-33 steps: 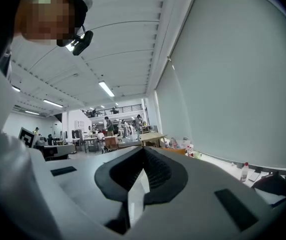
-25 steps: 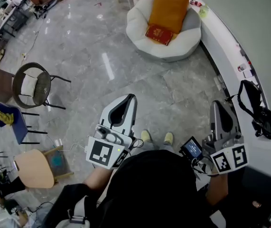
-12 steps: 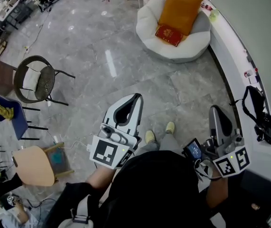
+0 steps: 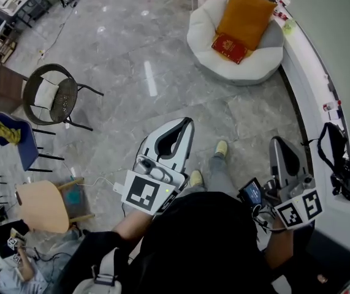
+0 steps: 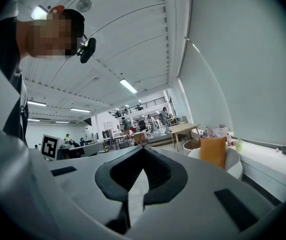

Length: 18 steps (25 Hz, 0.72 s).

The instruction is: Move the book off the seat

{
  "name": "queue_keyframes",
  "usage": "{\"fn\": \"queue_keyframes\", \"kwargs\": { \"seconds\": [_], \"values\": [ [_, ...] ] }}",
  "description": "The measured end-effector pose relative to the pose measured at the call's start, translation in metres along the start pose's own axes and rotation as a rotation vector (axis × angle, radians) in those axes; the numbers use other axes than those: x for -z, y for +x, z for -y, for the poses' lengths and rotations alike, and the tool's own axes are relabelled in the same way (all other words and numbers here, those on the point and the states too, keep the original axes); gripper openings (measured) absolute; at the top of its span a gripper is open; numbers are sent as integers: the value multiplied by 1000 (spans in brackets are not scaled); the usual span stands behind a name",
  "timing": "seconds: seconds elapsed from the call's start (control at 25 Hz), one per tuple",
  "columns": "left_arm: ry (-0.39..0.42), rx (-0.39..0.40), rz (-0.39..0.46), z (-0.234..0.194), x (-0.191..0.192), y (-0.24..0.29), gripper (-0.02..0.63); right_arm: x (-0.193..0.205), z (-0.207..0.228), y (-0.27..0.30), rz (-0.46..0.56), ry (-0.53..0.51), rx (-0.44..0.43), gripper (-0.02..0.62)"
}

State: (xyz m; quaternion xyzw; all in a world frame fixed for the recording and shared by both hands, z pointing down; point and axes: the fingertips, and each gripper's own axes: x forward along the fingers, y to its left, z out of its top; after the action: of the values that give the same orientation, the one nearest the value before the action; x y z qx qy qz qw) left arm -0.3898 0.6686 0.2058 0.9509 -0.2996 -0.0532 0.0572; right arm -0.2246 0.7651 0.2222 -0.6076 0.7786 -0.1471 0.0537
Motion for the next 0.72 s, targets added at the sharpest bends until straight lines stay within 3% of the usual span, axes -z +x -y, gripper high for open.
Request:
{"fn": "queue_keyframes", "kwargs": {
  "seconds": [0.16,0.72],
  "values": [
    [22,4,-26,-8,8,19,12,2,15,20,-24,-78,18,12],
    [36,38,-38,-25,6,175,12,-46,149,95,-22,-106,49,14]
  ]
}}
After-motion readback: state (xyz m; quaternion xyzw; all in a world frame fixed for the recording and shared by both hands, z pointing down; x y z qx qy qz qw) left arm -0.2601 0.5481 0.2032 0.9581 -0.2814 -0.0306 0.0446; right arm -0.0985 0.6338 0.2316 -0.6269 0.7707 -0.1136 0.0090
